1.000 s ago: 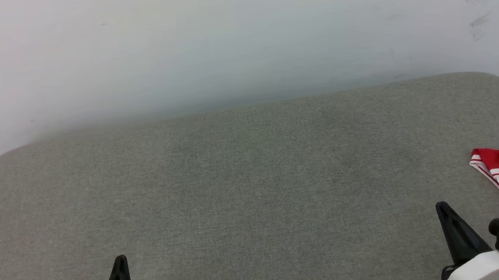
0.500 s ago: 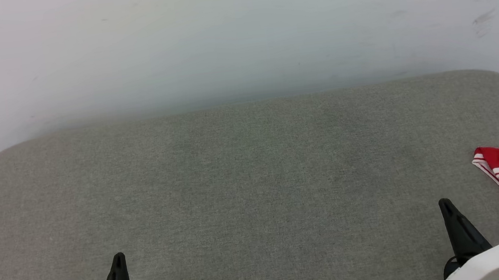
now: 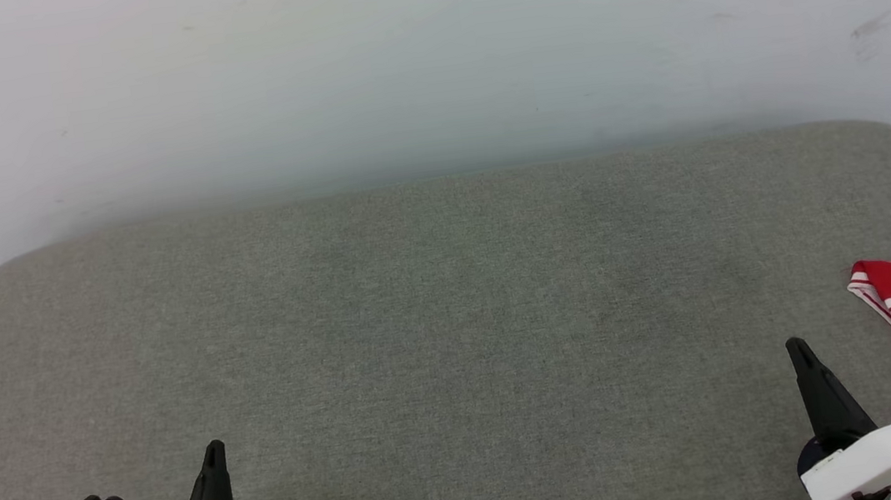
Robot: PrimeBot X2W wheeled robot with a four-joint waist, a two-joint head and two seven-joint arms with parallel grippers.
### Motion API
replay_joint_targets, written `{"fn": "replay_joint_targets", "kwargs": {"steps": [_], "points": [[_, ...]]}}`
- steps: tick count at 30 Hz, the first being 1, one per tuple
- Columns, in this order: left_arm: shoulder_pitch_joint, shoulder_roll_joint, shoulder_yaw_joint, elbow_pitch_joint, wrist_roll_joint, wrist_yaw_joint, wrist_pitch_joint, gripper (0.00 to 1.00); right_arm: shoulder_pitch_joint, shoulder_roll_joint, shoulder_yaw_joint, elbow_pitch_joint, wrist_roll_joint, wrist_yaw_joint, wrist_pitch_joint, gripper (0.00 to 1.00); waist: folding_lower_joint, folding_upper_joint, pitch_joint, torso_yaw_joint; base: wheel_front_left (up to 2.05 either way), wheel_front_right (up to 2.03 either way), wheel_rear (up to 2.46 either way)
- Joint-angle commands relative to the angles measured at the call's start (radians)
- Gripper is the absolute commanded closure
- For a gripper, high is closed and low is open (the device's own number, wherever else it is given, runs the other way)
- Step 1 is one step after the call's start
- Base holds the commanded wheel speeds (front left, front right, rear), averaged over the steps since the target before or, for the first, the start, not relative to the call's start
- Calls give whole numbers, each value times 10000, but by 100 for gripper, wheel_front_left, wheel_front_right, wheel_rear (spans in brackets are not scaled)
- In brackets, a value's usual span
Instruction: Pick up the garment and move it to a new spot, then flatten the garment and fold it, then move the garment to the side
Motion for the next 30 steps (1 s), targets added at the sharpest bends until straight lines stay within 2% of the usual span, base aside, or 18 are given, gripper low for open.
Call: {"fn": "replay_joint_targets", "kwargs": {"steps": [1,30], "points": [[-324,-19,191,-84,-286,-130,79,100,-329,9,-45,-54,429,-1,25,100,0,-1,11,6,0,0,0],[-722,-759,1149,167,-2858,-1006,952,100,-819,19,-243,478,4099,-3,376,100,0,-1,197,109,0,0,0]]}}
